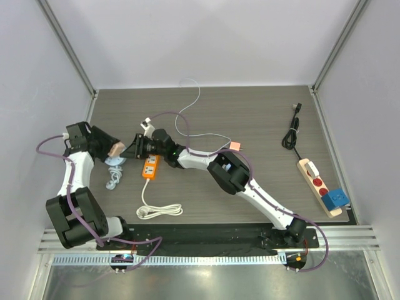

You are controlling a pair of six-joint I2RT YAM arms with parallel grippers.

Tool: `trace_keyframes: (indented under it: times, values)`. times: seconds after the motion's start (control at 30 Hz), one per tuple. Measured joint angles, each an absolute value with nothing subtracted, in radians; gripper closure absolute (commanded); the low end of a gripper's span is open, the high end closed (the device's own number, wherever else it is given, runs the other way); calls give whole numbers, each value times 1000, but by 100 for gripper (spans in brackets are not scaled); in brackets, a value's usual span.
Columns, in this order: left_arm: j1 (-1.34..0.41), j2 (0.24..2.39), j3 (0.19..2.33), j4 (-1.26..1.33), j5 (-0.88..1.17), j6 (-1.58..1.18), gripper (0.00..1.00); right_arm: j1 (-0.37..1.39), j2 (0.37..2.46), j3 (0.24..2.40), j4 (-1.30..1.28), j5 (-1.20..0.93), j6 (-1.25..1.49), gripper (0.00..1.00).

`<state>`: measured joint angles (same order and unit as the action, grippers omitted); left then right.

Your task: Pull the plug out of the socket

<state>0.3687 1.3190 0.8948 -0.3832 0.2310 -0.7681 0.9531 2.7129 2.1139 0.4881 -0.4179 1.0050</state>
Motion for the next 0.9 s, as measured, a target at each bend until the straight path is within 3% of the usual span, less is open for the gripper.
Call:
trace_keyframes:
  times: [0.27, 0.83, 0.9]
  values:
    - [366, 1317, 892, -395, 221, -781, 100, 945, 2753, 2096, 619, -456, 1098, 99]
    - [368, 1277, 948, -423, 158, -782, 100, 989, 2694, 2205, 182, -240, 789, 99]
    - [368, 1267, 949, -423, 157, -781, 100, 991, 2692, 2205, 182, -237, 769, 94]
